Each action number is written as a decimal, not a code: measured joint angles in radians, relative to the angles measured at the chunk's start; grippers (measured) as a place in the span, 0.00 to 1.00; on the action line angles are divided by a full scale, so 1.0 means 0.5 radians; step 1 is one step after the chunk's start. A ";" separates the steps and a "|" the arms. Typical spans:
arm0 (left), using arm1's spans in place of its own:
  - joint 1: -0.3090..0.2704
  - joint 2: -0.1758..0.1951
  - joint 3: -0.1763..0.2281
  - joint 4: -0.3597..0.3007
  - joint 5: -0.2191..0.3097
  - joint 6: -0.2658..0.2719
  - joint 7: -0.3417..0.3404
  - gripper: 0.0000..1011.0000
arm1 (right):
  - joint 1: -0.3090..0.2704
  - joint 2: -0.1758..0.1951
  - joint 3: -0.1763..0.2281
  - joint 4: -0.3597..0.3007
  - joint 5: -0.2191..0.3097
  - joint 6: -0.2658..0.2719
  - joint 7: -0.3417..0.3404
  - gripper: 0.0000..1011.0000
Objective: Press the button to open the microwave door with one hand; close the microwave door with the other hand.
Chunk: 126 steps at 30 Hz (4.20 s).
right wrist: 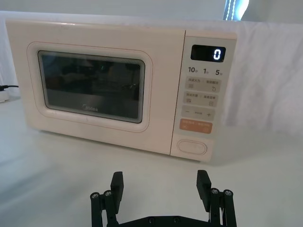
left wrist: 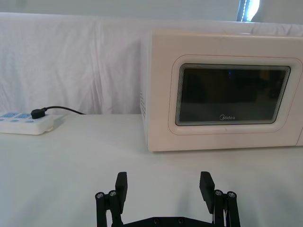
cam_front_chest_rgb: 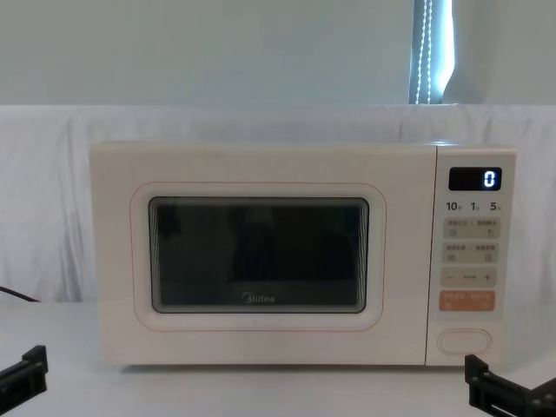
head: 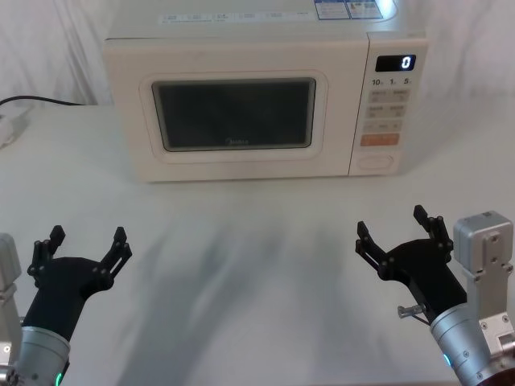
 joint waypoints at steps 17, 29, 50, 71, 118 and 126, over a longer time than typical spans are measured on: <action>0.000 0.000 0.000 0.000 0.000 0.000 0.000 0.99 | 0.000 0.000 0.000 0.000 0.000 0.000 0.000 0.99; 0.000 0.000 0.000 0.000 0.000 0.000 0.000 0.99 | 0.000 0.000 0.000 0.000 0.000 0.000 0.000 0.99; 0.000 0.000 0.000 0.000 0.000 0.000 0.000 0.99 | 0.000 0.000 0.000 0.000 0.000 0.000 0.000 0.67; 0.000 0.000 0.000 0.000 0.000 0.000 0.000 0.99 | 0.000 0.000 0.000 0.000 0.000 0.000 0.000 0.05; 0.000 0.000 0.000 0.000 0.000 0.000 0.000 0.99 | 0.458 -0.199 0.162 0.469 0.063 0.194 0.251 0.00; 0.000 0.000 0.000 0.000 0.000 0.000 0.000 0.99 | 0.664 -0.232 0.173 0.755 0.033 0.084 0.275 0.00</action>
